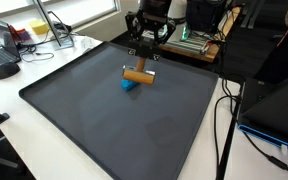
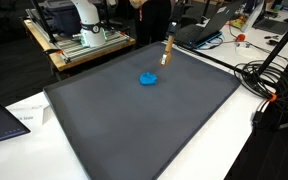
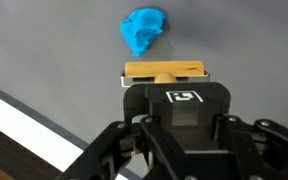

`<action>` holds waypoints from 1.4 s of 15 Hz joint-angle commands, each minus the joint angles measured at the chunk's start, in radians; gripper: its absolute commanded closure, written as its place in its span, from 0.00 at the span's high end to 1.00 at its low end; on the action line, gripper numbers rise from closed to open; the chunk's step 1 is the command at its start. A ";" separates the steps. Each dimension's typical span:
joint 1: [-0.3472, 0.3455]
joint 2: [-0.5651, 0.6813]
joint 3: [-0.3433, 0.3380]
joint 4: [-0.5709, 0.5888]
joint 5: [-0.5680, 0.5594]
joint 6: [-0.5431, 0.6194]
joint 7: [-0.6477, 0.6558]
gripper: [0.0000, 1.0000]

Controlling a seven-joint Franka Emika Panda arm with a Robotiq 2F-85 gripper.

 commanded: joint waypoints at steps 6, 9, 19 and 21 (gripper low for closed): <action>0.044 0.187 -0.008 0.182 -0.048 -0.126 -0.175 0.22; 0.058 0.246 -0.009 0.250 -0.059 -0.185 -0.242 0.22; 0.152 0.436 0.004 0.480 -0.148 -0.458 -0.502 0.22; 0.161 0.468 0.005 0.516 -0.166 -0.493 -0.538 0.22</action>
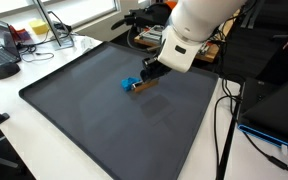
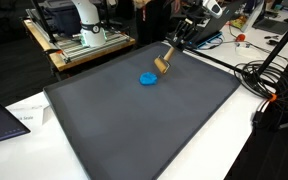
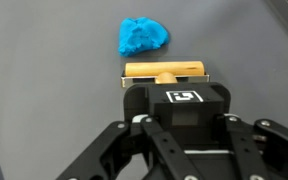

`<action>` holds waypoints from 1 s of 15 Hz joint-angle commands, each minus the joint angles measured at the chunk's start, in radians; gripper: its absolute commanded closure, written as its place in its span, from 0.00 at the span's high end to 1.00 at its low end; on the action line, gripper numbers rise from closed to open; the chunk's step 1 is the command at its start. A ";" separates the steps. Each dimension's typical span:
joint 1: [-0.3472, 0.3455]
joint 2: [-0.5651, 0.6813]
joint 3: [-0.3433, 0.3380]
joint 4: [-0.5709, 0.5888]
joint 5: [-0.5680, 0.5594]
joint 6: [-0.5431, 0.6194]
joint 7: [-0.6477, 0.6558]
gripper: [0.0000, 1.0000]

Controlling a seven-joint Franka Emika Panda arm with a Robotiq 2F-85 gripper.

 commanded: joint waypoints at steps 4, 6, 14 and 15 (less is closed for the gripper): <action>-0.012 0.067 0.004 0.145 0.006 -0.071 -0.079 0.22; -0.049 0.018 0.012 0.121 0.068 -0.042 -0.055 0.22; -0.199 -0.268 -0.002 -0.123 0.349 0.135 0.063 0.22; -0.214 -0.316 -0.007 -0.178 0.377 0.178 0.082 0.22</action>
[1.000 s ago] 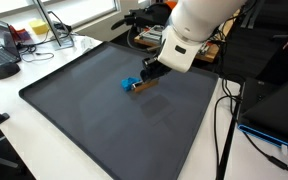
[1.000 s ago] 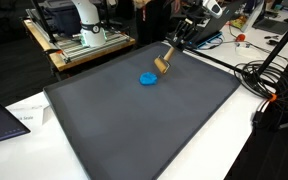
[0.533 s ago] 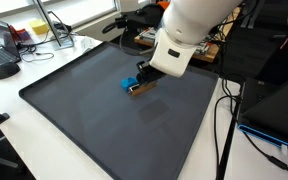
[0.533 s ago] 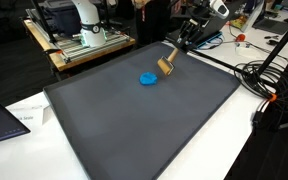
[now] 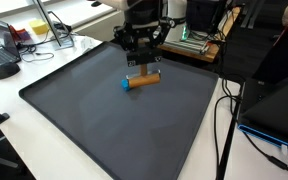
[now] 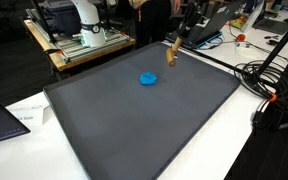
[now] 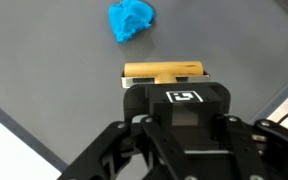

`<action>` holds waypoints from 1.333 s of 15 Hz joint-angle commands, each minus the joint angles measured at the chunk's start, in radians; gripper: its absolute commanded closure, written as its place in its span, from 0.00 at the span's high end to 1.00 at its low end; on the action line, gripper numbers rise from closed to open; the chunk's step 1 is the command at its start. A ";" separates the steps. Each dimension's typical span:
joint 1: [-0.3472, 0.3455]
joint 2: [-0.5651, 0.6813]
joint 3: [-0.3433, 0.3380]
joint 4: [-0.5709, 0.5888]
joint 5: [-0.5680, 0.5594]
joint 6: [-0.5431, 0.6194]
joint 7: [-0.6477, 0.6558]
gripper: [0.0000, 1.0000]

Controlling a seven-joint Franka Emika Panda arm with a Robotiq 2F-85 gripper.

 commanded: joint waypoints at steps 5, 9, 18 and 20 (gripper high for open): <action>-0.078 -0.374 -0.044 -0.433 0.177 0.296 0.153 0.22; -0.089 -0.521 -0.087 -0.627 0.206 0.363 0.222 0.22; -0.090 -0.565 -0.137 -0.723 0.186 0.384 0.275 0.47; -0.090 -0.565 -0.137 -0.725 0.186 0.385 0.277 0.22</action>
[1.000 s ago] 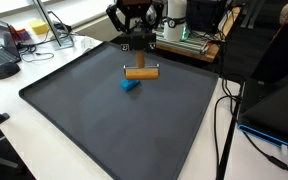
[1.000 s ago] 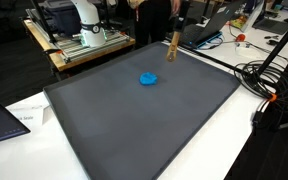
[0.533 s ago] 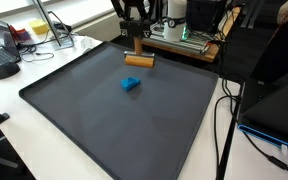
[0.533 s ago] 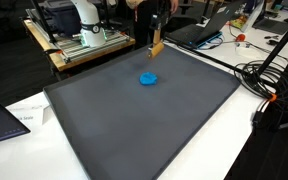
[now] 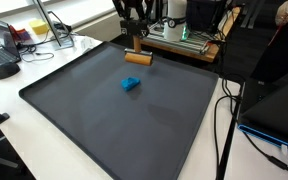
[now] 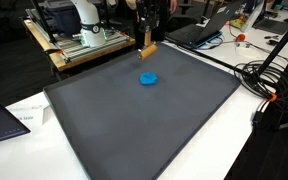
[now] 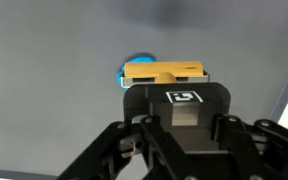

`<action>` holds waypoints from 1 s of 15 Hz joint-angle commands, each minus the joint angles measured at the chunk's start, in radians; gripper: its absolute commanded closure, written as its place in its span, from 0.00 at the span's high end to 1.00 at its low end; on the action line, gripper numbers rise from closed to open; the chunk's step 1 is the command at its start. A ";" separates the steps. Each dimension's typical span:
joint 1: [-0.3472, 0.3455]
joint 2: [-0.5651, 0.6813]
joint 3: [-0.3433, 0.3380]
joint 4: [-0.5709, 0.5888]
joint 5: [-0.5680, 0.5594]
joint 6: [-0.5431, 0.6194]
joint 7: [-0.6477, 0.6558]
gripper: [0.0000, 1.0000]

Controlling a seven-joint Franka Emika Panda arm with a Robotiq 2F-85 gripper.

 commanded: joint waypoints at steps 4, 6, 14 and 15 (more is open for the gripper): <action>0.000 0.067 -0.021 0.030 -0.003 -0.014 -0.220 0.22; -0.003 0.092 -0.029 0.046 -0.001 -0.035 -0.351 0.22; -0.030 0.147 -0.048 0.102 -0.027 -0.045 -0.782 0.22; -0.037 0.150 -0.052 0.103 -0.022 -0.039 -0.817 0.22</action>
